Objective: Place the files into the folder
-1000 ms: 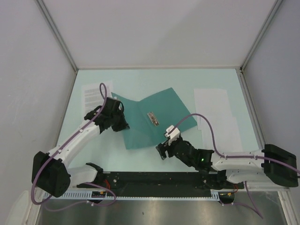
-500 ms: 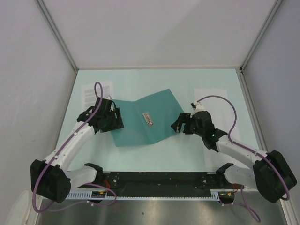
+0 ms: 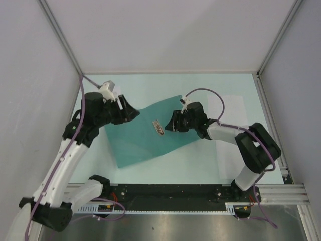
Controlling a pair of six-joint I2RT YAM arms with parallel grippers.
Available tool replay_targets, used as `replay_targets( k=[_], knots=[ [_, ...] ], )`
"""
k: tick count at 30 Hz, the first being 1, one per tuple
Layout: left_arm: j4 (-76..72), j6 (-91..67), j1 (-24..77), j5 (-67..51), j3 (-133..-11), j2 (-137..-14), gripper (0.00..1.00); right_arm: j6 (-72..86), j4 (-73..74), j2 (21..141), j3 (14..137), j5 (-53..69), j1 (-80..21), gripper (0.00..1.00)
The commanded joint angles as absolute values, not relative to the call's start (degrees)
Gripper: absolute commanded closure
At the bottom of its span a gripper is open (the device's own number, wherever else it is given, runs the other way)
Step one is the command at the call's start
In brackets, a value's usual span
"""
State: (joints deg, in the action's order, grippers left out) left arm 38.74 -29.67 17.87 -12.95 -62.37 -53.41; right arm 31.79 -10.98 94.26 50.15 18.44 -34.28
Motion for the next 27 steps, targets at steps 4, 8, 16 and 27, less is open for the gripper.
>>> replay_targets(
  k=[4, 8, 16, 27],
  knots=[
    [21.28, -34.72, 17.84, -24.33, -63.01, -72.31, 0.39, 38.67, -23.20, 104.14, 52.12, 26.54, -36.56, 0.57],
    [20.05, -33.75, 18.98, -22.24, -64.86, -85.05, 0.41, 39.29, -26.18, 108.18, 52.21, 27.59, -37.09, 0.57],
    [21.00, -33.14, 21.27, -12.58, -69.34, -95.97, 0.47, 40.87, -30.76, 112.41, 52.21, 28.13, -36.56, 0.71],
    [24.60, -31.55, 25.31, -6.07, -74.88, -102.48, 0.49, 45.61, -37.70, 115.22, 52.21, 30.23, -35.16, 0.81]
  ],
)
